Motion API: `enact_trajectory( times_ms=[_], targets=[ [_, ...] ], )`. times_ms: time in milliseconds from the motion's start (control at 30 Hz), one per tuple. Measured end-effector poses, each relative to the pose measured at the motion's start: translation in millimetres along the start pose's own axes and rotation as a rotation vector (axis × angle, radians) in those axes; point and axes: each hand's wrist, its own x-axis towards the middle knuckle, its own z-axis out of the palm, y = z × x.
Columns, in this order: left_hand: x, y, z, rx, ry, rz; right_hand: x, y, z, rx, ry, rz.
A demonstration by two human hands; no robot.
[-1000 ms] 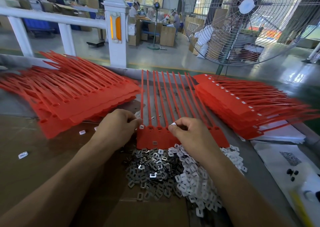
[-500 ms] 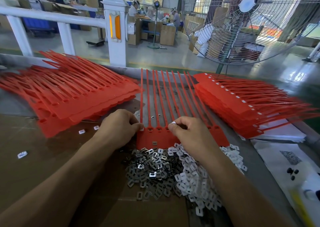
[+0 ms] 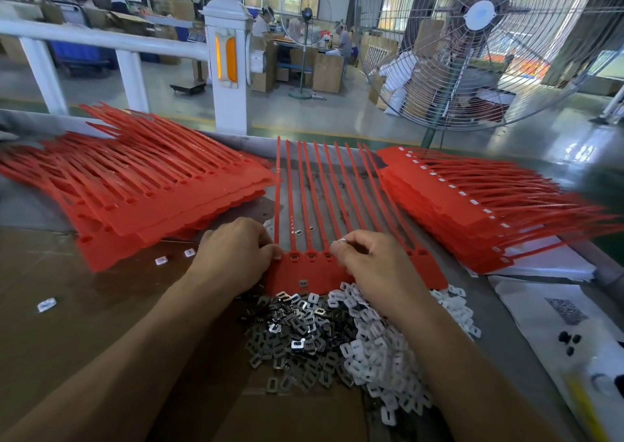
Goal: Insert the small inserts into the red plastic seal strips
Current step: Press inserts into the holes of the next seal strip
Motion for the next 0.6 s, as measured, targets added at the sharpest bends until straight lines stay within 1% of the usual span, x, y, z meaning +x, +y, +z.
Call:
enact_trajectory(
  times_ms=[100, 200, 267, 367, 467, 600],
  targets=[
    [-2, -7, 0, -0.096, 0.036, 0.005, 1, 0, -2, 0.038, 0.033, -0.017],
    [-3, -10, 0, -0.116, 0.216, 0.076, 1, 0, -3, 0.123, 0.055, -0.028],
    [-4, -6, 0, -0.217, 0.289, 0.155, 1, -1, -4, 0.172, 0.045, -0.025],
    [-11, 6, 4, -0.392, 0.261, 0.319, 1, -3, -3, 0.251, 0.014, -0.008],
    [-18, 18, 7, -0.384, 0.254, 0.476, 2, -4, -2, 0.322, -0.042, -0.003],
    [-21, 24, 7, -0.345, 0.226, 0.569, 3, -4, 1, 0.369, -0.112, -0.023]
  ],
)
